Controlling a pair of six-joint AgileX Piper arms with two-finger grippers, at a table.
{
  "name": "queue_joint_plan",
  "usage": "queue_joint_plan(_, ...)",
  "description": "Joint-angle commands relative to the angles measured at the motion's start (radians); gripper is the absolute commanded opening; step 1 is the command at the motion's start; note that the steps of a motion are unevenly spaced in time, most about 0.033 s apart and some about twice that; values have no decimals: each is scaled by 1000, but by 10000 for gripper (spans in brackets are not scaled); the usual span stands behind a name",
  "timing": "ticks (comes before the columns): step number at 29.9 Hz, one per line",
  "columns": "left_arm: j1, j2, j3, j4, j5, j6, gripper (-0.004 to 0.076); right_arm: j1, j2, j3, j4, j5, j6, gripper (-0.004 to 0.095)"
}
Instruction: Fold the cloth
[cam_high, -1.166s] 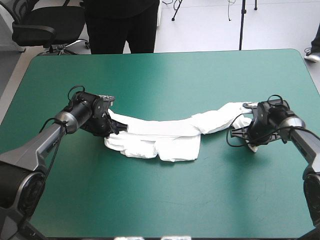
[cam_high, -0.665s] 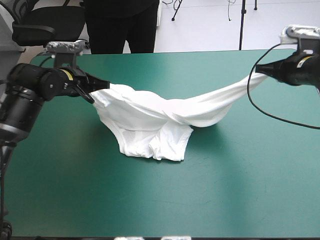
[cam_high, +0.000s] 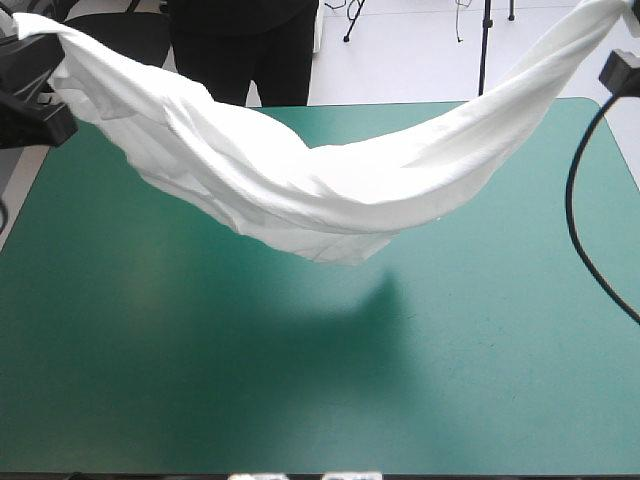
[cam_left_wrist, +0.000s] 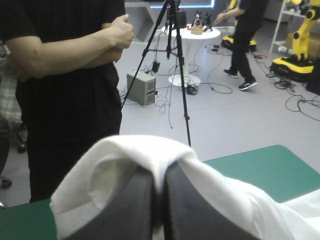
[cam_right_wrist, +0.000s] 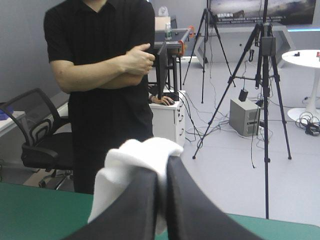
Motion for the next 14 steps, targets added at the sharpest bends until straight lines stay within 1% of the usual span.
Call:
queue_joint_plan(1,-1,-62,-24,-62,-70,20,-9,-4,-58,-24,31,-98,-16,-17)
queue_joint_plan(3,-1,-94,-24,-74,-66,27,-9,-4,-87,-24,38,-98,-16,-17)
queue_joint_plan(7,-1,-142,-22,-78,-10,18,-9,4,-138,-24,40,-83,-16,-17)
queue_joint_plan(12,-1,-180,38,-129,19,-8,-9,89,-171,-12,37,-55,-18,-17)
queue_joint_plan(14,-1,-182,80,-153,65,-30,-9,121,-178,15,40,-45,-18,-17)
